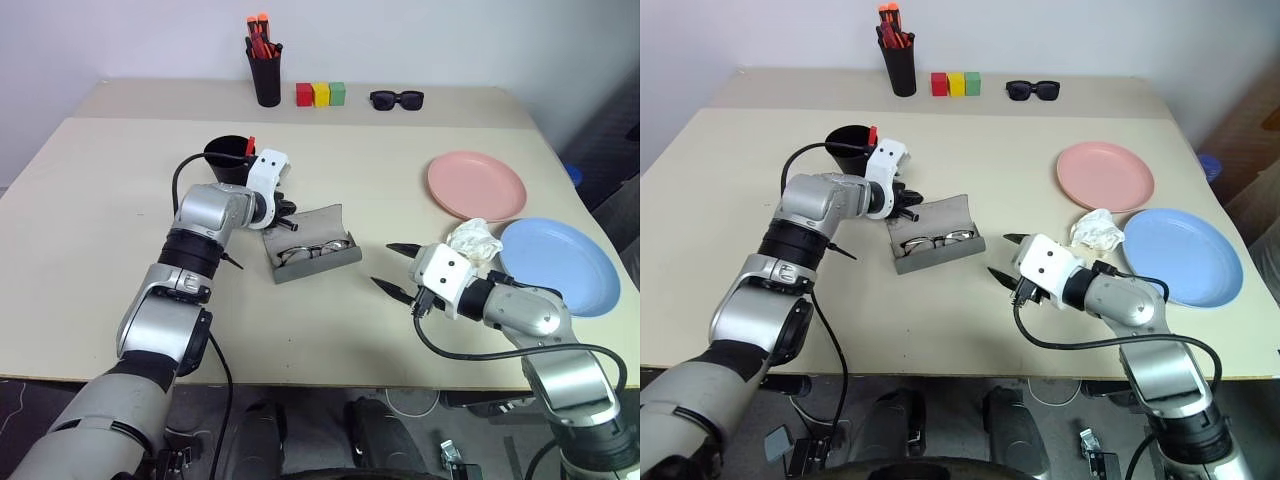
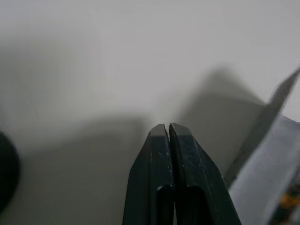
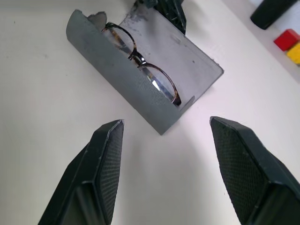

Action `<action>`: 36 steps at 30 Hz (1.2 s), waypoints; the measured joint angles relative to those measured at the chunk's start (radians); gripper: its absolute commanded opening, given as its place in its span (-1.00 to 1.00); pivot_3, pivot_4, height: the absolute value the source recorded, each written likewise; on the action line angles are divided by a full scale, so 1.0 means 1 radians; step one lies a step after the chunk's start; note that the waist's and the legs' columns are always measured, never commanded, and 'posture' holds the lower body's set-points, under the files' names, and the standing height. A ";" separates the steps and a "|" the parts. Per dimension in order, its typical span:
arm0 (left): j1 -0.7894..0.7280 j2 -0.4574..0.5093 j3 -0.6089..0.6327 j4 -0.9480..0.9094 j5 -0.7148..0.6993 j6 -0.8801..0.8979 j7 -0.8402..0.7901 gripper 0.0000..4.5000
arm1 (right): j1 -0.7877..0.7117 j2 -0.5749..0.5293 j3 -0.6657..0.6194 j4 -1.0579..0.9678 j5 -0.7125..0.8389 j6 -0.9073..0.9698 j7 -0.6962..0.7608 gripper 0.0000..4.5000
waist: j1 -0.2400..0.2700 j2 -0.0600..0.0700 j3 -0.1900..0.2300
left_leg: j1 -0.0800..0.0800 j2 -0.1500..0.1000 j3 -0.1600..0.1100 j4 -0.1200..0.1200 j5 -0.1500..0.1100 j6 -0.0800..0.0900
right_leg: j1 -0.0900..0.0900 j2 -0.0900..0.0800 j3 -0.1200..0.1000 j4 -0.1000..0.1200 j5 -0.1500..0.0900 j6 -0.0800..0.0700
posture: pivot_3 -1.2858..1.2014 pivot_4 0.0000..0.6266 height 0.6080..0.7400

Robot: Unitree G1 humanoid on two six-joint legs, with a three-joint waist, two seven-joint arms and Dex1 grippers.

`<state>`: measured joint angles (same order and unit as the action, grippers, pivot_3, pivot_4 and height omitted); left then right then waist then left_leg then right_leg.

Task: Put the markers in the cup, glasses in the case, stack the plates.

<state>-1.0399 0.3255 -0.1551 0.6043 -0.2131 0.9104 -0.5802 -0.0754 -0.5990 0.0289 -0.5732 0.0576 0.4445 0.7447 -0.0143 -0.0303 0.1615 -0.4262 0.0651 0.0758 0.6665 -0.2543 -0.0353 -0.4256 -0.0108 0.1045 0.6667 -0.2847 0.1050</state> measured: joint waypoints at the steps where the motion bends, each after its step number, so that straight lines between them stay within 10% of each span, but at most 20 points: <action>1: 0.000 0.003 -0.002 0.000 0.002 -0.001 -0.016 -0.97 | 0.002 0.005 -0.008 -0.001 0.009 0.009 -0.009 0.31 | 0.000 0.000 0.000 | 0.000 0.000 0.000 0.000 0.000 0.000 | 0.000 0.000 0.000 0.000 0.000 0.000 | 0.03 -0.52 0.78; 23: 0.378 0.255 -0.083 -0.704 -0.045 0.068 -0.272 -0.97 | -0.046 -0.008 -0.061 0.125 0.076 -0.012 -0.066 0.31 | -0.003 0.000 0.000 | 0.000 0.001 0.000 0.000 0.000 0.000 | 0.000 0.000 0.001 0.000 0.000 0.000 | 0.03 -0.52 0.78; 36: 0.681 0.212 0.060 -0.977 -0.103 -0.339 -0.251 -0.97 | -0.522 -0.011 0.068 0.735 -0.196 0.041 -0.290 0.31 | -0.007 0.001 0.000 | 0.001 0.001 0.002 0.001 0.000 0.000 | 0.000 -0.001 0.002 0.000 0.000 -0.001 | 0.03 -0.52 0.78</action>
<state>-0.3591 0.5375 -0.0956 -0.3728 -0.3160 0.5715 -0.8316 -0.5977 -0.6105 0.0965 0.1614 -0.1380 0.4852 0.4542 -0.0211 -0.0294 0.1613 -0.4248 0.0661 0.0782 0.6671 -0.2541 -0.0353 -0.4257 -0.0116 0.1066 0.6671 -0.2846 0.1044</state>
